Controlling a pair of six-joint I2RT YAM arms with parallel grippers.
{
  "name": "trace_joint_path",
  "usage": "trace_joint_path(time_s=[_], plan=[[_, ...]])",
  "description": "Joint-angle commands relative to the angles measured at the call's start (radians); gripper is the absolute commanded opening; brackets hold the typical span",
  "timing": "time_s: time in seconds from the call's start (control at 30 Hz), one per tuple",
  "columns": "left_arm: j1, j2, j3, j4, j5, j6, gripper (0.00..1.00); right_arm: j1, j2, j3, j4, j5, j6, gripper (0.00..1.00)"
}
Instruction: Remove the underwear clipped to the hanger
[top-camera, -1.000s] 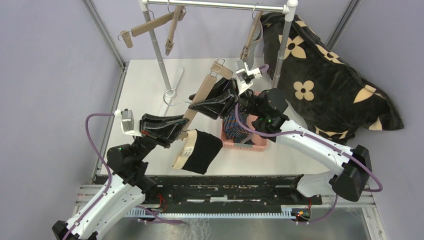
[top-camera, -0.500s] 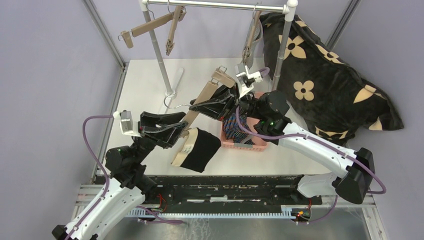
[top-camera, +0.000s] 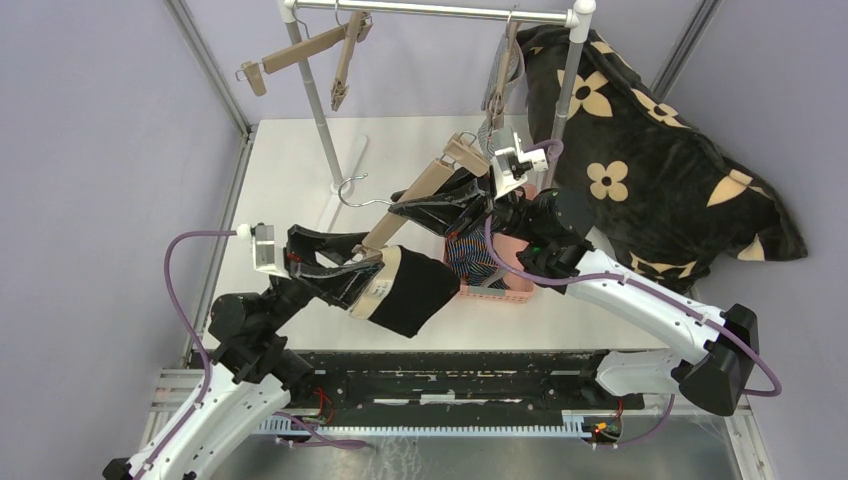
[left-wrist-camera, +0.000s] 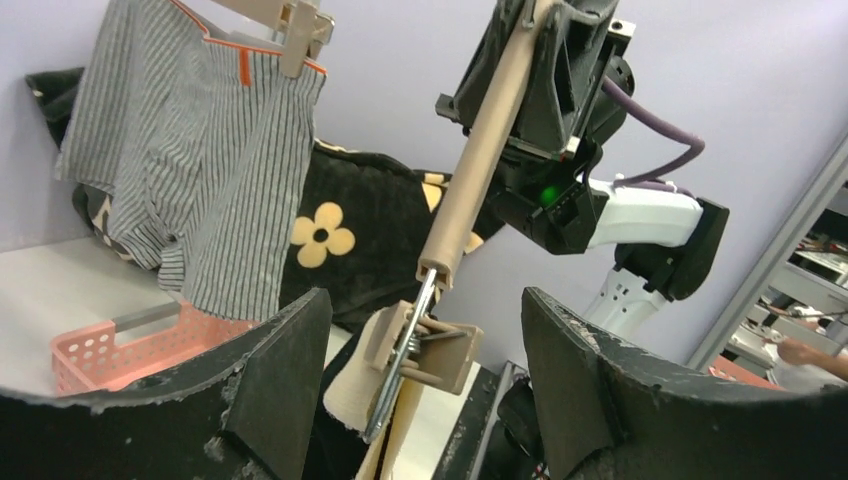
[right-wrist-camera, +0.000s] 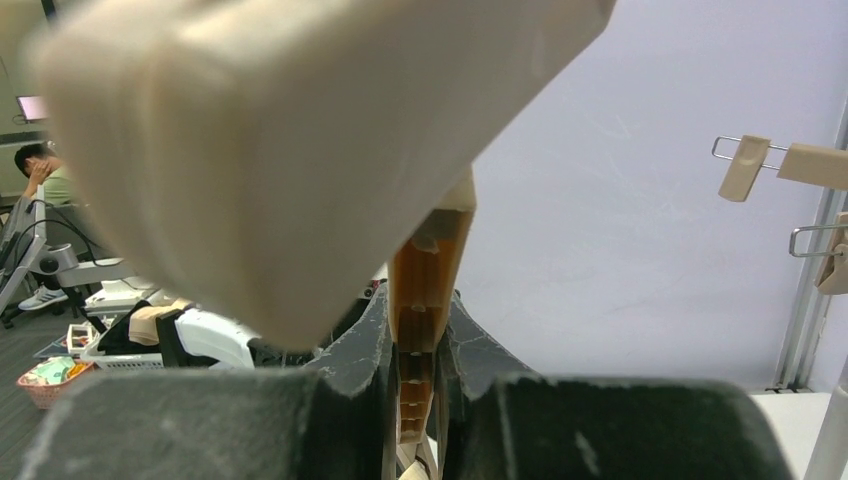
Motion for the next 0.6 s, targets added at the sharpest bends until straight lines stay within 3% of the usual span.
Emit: trace_joint_path(time_s=[0.0, 0.43, 0.53, 0.57], plan=[[0.001, 0.007, 0.029, 0.008, 0.072, 0.031, 0.74, 0.0, -0.017, 0.0, 0.08, 0.036, 0.005, 0.01], [0.001, -0.063, 0.003, 0.006, -0.037, 0.084, 0.61, 0.0, 0.017, -0.006, 0.11, 0.097, -0.014, 0.01], [0.001, -0.056, 0.005, 0.013, -0.046, 0.098, 0.46, 0.0, 0.032, -0.003, 0.131, 0.102, 0.0, 0.01], [0.001, -0.048, 0.009, 0.015, -0.042, 0.1, 0.37, 0.0, 0.038, -0.002, 0.135, 0.107, 0.001, 0.01]])
